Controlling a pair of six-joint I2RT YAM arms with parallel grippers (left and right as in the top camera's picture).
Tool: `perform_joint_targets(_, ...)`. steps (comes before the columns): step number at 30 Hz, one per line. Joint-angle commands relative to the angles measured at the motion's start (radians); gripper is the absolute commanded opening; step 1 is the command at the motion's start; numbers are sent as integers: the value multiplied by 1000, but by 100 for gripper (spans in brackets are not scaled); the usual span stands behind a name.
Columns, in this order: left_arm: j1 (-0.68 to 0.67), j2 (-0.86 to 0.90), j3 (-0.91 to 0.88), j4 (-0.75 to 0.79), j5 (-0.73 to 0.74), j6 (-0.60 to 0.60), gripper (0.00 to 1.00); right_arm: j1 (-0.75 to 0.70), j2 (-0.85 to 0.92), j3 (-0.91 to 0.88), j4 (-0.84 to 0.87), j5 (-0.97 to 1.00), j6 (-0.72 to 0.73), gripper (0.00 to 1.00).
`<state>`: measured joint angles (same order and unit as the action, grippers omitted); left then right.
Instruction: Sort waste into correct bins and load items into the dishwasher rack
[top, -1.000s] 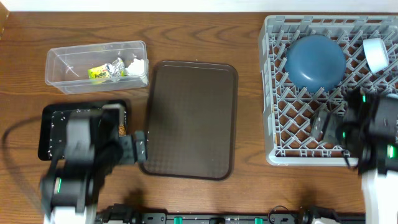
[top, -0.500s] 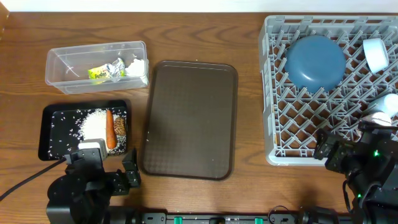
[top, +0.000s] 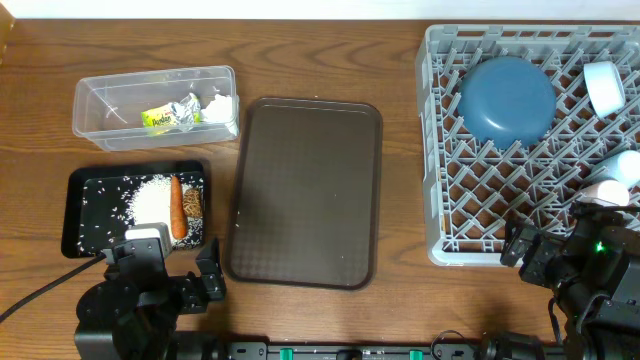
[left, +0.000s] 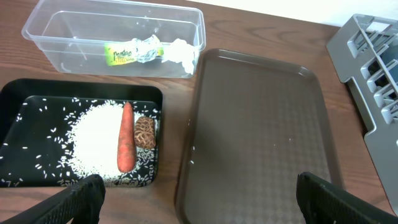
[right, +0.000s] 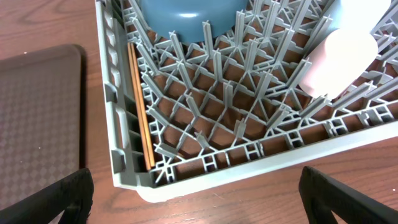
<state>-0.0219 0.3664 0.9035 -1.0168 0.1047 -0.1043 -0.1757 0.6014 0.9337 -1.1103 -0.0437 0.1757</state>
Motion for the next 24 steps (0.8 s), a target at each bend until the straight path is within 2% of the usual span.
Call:
perform_joint_targets(1, -2, -3, -10, 1, -8, -5, 98, -6, -1, -7, -3, 10, 11, 99)
perform_joint_targets(18, -2, -3, -10, 1, -8, -5, 98, 40, -50, -27, -2, 37, 7, 99)
perform_joint_targets(24, -2, -3, -10, 1, -8, -5, 98, 93, -234, -189, 203, 40, -16, 99)
